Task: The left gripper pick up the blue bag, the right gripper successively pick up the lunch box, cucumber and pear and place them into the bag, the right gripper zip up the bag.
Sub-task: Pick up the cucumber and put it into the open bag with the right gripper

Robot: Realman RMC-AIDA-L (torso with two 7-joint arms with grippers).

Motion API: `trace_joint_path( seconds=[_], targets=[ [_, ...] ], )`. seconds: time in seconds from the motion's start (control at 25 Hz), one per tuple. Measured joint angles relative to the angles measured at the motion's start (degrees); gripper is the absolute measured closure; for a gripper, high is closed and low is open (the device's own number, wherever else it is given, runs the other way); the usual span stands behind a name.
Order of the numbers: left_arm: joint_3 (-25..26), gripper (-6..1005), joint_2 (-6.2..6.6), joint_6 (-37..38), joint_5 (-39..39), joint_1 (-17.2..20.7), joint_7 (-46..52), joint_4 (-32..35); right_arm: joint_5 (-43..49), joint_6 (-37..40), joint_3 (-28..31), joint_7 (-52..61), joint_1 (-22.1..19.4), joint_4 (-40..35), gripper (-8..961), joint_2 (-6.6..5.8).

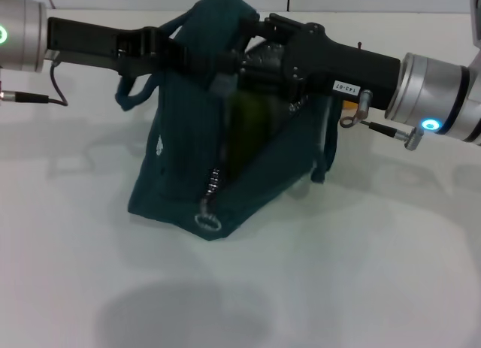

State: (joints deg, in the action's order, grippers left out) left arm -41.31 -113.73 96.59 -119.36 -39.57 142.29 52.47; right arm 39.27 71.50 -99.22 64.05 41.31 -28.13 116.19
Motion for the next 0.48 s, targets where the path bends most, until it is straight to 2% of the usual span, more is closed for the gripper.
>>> trace_joint_path(
  seconds=[0.04, 0.28, 0.36, 0.48],
  targets=[
    [0.0, 958, 0.0, 0.0, 0.0, -0.03, 0.0, 0.0, -0.01, 0.01, 0.0, -0.15, 0.0, 0.0, 386, 0.0],
    [0.0, 958, 0.0, 0.0, 0.0, 0.19, 0.0, 0.0, -0.9, 2.2, 1.66, -1.08, -0.93, -0.12, 205, 0.01],
    [0.0, 958, 0.0, 0.03, 0.01, 0.36, 0.0, 0.0, -2.21, 4.13, 3.94, -1.75, -2.33, -0.64, 68, -0.14],
    [0.04, 958, 0.01, 0.14, 0.0, 0.52, 0.01, 0.0, -2.87, 5.8, 8.68, -1.9, -5.53, -2.43, 69, -0.54]
  ],
)
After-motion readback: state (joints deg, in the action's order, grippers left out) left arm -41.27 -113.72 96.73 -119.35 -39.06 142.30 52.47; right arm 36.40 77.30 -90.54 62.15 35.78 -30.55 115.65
